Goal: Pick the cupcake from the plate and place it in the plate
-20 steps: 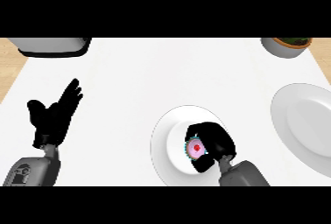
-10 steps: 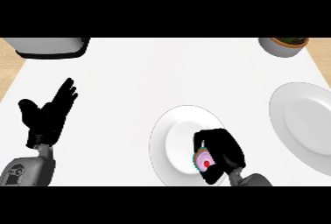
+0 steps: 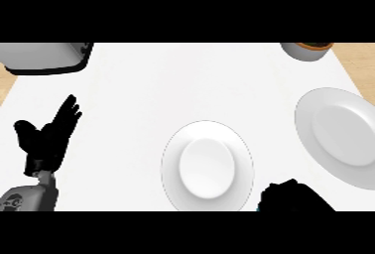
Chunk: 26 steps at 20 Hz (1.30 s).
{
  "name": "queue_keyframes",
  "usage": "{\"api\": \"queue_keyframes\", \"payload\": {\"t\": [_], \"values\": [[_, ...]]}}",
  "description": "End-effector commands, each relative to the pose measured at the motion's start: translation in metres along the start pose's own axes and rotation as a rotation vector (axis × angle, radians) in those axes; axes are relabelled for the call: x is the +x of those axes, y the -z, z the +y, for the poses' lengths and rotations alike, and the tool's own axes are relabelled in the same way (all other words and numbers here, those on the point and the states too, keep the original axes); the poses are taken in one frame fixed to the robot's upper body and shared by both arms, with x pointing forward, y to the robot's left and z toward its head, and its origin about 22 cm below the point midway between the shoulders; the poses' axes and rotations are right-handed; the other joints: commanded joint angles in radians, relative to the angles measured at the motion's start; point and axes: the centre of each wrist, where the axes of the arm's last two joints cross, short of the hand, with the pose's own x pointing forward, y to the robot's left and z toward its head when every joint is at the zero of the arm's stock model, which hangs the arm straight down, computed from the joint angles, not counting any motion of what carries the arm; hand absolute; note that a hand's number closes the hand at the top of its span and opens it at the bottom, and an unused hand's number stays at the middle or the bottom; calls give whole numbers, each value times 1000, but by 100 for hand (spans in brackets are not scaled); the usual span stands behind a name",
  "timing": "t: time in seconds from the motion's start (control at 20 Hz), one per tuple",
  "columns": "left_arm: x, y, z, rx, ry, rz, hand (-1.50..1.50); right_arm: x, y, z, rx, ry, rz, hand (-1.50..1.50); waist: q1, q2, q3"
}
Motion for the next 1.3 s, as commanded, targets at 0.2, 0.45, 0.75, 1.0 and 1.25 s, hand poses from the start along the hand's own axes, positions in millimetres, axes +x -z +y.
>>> {"api": "queue_keyframes", "payload": {"t": [0.2, 0.45, 0.75, 1.0, 1.25], "values": [[-5, -10, 0, -22, -17, 6, 0, -20, -72, -68, -402, -57, 84, 150, 19, 7, 0], [20, -5, 4, -52, 12, -26, 0, -52, -94, -103, -469, 77, 196, 150, 54, 13, -1], [5, 8, -15, -61, -1, -11, 0, -120, -116, -124, -505, 153, 321, 150, 64, 18, -1], [0, 13, -20, -63, -3, -40, 0, -181, -131, -128, -502, 113, 369, 150, 72, 20, -1], [-15, 2, -28, -95, 19, -6, 0, -211, -114, -145, -411, 2, 441, 150, 85, 23, -1]]}}
